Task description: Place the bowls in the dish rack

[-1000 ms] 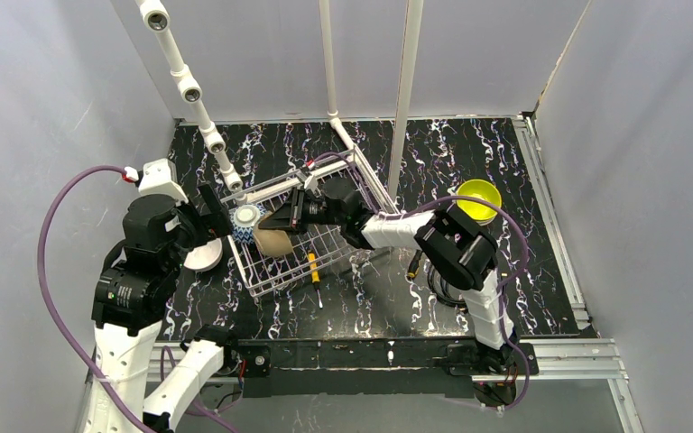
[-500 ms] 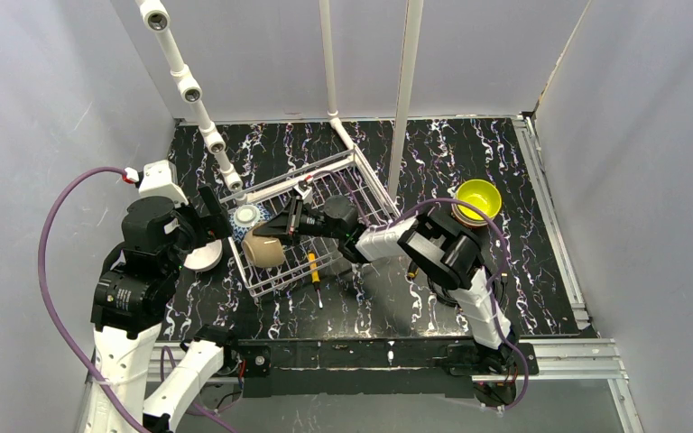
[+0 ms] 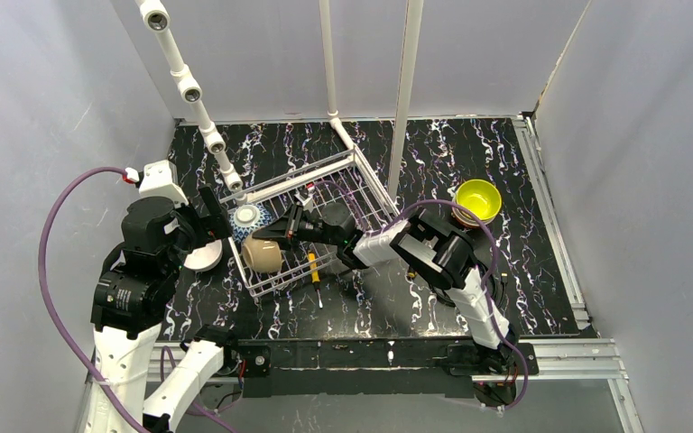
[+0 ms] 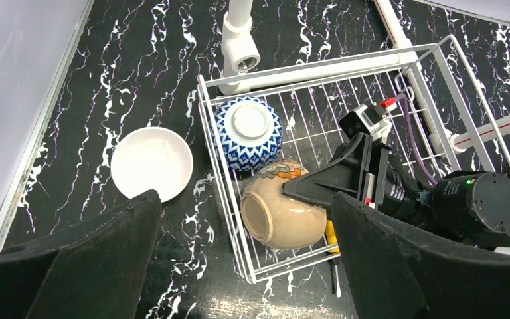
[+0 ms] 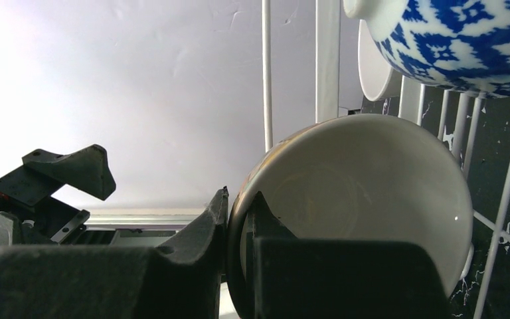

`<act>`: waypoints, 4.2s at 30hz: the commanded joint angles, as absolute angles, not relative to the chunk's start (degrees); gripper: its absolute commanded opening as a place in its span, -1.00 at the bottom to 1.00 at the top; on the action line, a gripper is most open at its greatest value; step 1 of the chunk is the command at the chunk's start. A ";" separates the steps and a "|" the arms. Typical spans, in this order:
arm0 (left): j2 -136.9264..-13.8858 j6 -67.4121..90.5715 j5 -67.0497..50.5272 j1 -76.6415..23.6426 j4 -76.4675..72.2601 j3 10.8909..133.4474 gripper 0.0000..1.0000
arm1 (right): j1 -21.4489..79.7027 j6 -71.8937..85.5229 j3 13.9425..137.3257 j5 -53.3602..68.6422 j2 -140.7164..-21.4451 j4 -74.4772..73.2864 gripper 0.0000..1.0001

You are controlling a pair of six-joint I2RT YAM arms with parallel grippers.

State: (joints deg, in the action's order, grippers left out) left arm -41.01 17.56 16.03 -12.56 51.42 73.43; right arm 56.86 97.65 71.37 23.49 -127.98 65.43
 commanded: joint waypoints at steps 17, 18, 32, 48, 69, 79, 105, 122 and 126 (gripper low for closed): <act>-41.67 16.89 15.91 -12.61 51.86 73.19 0.96 | 55.79 98.25 65.05 20.88 -128.62 77.60 -0.44; -41.73 16.93 15.91 -12.61 51.90 73.14 0.96 | 55.70 98.08 65.04 20.98 -128.53 77.28 -0.40; -41.93 16.52 16.35 -12.66 52.28 74.08 0.97 | 53.88 95.59 66.77 22.37 -127.21 69.82 -0.78; -40.14 16.94 19.86 -12.65 53.14 75.36 0.96 | 55.19 49.38 78.58 23.02 -112.55 29.53 -0.22; -36.65 21.49 33.89 -12.66 56.97 85.56 0.96 | 71.93 -14.97 106.61 -0.92 -119.55 -23.70 -0.07; -36.93 20.64 32.92 -12.66 56.64 84.89 0.97 | 73.13 -17.98 107.75 1.51 -121.38 -24.04 -0.09; -37.60 19.12 31.56 -12.66 55.11 84.20 0.96 | 71.67 -9.62 103.96 15.24 -114.88 -14.52 -0.97; -37.77 19.08 30.86 -12.66 54.81 83.60 0.96 | 58.39 57.09 80.49 23.87 -110.52 34.60 -0.97; -37.59 19.26 30.64 -12.66 54.76 83.16 0.96 | 58.85 70.81 77.29 21.71 -111.86 46.24 -0.97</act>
